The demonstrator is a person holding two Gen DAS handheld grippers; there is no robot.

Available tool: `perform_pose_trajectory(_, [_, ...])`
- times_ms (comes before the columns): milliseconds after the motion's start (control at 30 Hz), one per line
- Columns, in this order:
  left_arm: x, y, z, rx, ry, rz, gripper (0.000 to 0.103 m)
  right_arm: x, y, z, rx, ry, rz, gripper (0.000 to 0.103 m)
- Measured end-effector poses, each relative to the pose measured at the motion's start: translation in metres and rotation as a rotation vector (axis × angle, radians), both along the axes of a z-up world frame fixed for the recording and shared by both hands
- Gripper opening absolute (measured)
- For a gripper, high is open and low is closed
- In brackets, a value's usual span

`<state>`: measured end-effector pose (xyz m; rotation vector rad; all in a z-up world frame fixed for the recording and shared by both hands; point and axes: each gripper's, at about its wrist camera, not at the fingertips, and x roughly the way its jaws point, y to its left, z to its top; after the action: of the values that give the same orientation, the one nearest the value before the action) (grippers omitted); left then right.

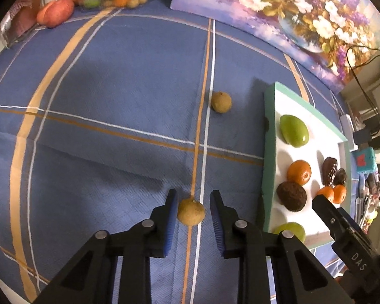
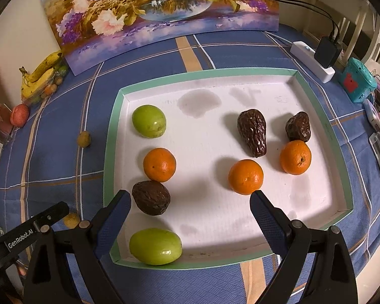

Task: Organize fruits
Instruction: 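Grasp a small brown round fruit with the left tool, then grasp a second small brown fruit with the right tool while the left tool holds its fruit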

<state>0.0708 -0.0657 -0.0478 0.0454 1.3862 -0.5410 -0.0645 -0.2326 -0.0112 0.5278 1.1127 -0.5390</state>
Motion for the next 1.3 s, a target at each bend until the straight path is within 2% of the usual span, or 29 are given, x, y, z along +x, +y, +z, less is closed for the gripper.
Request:
perform_pose_trajectory(100, [0.005, -0.005, -0.008, 0.052, 0.005, -0.006, 0.030, 0.002, 0.002, -0.001, -0.002, 0.009, 0.006, 0.095])
perform_pose_trajectory(167, [0.007, -0.005, -0.013, 0.021, 0.044, -0.002, 0.030, 0.002, 0.002, -0.002, -0.003, 0.018, 0.010, 0.095])
perform_pose_trajectory(300, [0.006, -0.006, -0.013, 0.016, 0.039, -0.015, 0.028, 0.002, 0.003, -0.003, -0.002, 0.020, 0.015, 0.095])
perform_pose_trajectory(433, [0.006, -0.004, -0.005, -0.041, 0.035, 0.002, 0.027, 0.002, 0.003, -0.003, -0.002, 0.020, 0.014, 0.095])
perform_pose_trajectory(567, [0.014, 0.010, 0.015, -0.106, -0.015, 0.061, 0.027, 0.005, 0.004, -0.001, -0.002, 0.004, 0.018, 0.095])
perform_pose_trajectory(767, [0.036, 0.038, 0.026, -0.160, -0.056, 0.190, 0.027, 0.016, 0.009, 0.017, -0.011, -0.121, 0.052, 0.095])
perform_pose_trajectory(967, [0.054, 0.060, 0.028, -0.195, -0.054, 0.270, 0.027, 0.044, 0.032, 0.035, -0.035, -0.222, 0.150, 0.094])
perform_pose_trajectory(1100, [0.063, 0.068, 0.029, -0.219, -0.043, 0.302, 0.028, 0.069, 0.040, 0.033, 0.017, -0.255, 0.180, 0.085])
perform_pose_trajectory(1133, [0.065, 0.070, 0.029, -0.223, -0.039, 0.308, 0.028, 0.076, 0.042, 0.030, 0.038, -0.257, 0.184, 0.078])
perform_pose_trajectory(1200, [0.071, 0.072, 0.025, -0.222, -0.030, 0.319, 0.027, 0.091, 0.044, 0.023, 0.081, -0.248, 0.191, 0.069])
perform_pose_trajectory(1267, [0.076, 0.072, 0.020, -0.217, -0.016, 0.327, 0.028, 0.107, 0.048, 0.012, 0.114, -0.226, 0.193, 0.068])
perform_pose_trajectory(1300, [0.077, 0.072, 0.017, -0.220, -0.005, 0.331, 0.028, 0.113, 0.051, 0.008, 0.120, -0.214, 0.198, 0.064])
